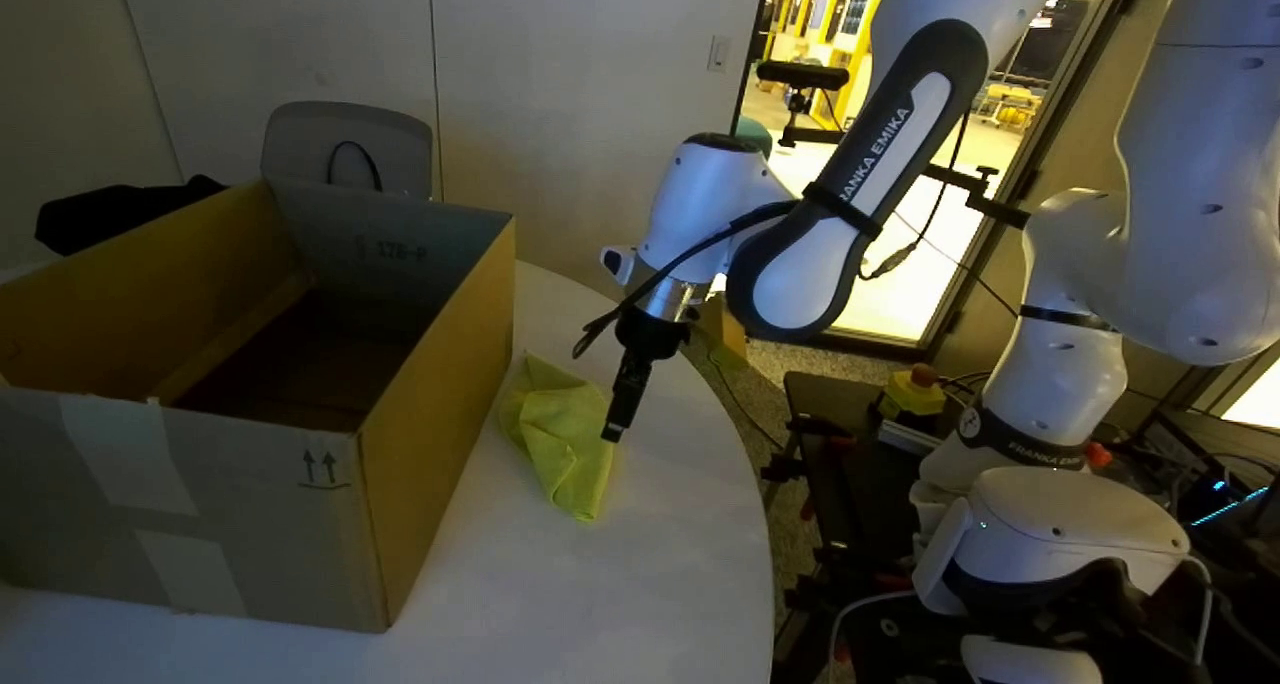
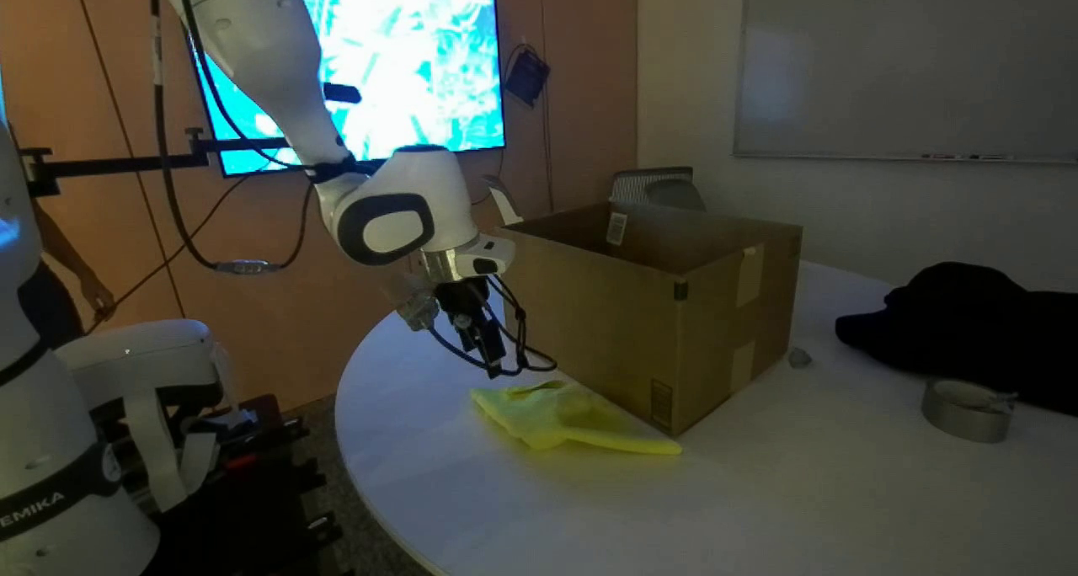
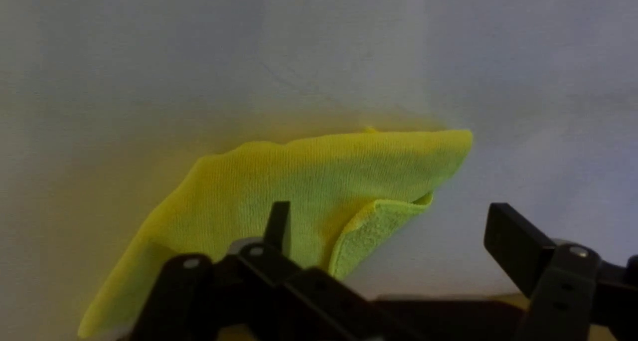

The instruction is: Put the marker on the yellow cloth, then fold it and put it in the box

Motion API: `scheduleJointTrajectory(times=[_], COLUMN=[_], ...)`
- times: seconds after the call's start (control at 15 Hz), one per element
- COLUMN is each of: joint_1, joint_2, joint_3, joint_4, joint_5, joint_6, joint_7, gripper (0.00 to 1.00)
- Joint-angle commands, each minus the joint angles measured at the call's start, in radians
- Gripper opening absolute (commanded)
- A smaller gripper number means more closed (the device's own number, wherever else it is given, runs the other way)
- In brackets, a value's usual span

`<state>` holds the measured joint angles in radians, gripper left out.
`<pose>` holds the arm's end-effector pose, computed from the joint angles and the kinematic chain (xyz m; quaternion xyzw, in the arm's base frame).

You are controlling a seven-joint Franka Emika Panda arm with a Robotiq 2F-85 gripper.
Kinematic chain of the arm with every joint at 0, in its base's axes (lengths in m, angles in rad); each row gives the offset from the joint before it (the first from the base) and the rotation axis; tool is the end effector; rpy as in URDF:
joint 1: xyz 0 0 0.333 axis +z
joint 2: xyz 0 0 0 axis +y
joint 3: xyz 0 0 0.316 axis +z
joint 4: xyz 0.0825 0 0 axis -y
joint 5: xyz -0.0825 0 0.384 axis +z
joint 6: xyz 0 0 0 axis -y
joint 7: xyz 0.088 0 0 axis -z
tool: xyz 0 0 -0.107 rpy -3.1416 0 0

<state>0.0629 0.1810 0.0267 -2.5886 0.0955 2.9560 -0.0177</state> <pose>0.4592 0.0352 0.2123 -0.9955 -0.0071 -0.0923 0.0188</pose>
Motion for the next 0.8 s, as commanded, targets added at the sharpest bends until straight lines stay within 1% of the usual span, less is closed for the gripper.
scheduleJointTrajectory(times=[0.0,0.2,0.33,0.47,0.73], joint_1=[-0.039,-0.039,-0.041,-0.045,-0.057], joint_2=[-0.089,-0.099,-0.072,-0.039,0.031], joint_3=[0.032,0.014,0.009,0.011,0.02], joint_4=[0.009,0.071,0.127,0.168,0.217], joint_5=[-0.02,-0.049,-0.069,-0.071,-0.064], joint_6=[-0.19,-0.365,-0.433,-0.447,-0.392], joint_7=[-0.1,-0.145,-0.172,-0.213,-0.32], gripper=[1.0,1.0,1.0,1.0,1.0])
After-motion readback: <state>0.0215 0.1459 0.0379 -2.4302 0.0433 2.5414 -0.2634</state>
